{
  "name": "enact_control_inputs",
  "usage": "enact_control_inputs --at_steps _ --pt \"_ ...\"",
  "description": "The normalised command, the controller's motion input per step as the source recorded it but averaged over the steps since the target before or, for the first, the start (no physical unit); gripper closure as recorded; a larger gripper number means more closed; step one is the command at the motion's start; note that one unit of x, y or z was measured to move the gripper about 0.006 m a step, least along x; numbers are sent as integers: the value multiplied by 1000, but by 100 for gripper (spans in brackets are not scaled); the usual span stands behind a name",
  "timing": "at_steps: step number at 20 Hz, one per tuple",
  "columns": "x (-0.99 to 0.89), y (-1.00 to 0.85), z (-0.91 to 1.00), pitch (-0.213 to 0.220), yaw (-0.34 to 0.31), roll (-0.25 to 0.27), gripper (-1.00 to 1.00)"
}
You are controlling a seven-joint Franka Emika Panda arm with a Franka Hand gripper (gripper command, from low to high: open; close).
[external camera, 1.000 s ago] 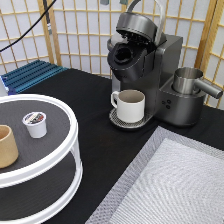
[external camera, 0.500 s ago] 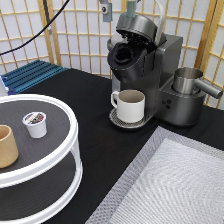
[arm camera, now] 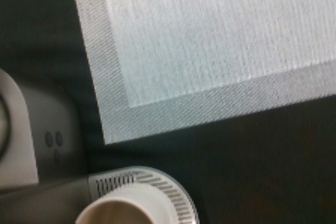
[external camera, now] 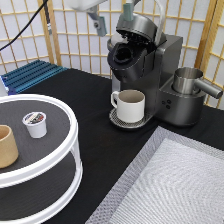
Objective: Make coffee
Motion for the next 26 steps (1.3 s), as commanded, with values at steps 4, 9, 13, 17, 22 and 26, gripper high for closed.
enact_control_inputs --at_steps 4,9,13,17,22,26 --pt "-544 -321 -324 -3 -235 19 -100" --pt "-397 -305 -382 -32 -269 0 -100" --pt "-349 -316 -409 -61 -267 0 -100" --pt "-331 -309 -360 -60 -268 -7 -100" --pt "-317 -295 -319 -59 -257 -53 -100" --pt "-309 -268 -243 -42 -248 -89 -100"
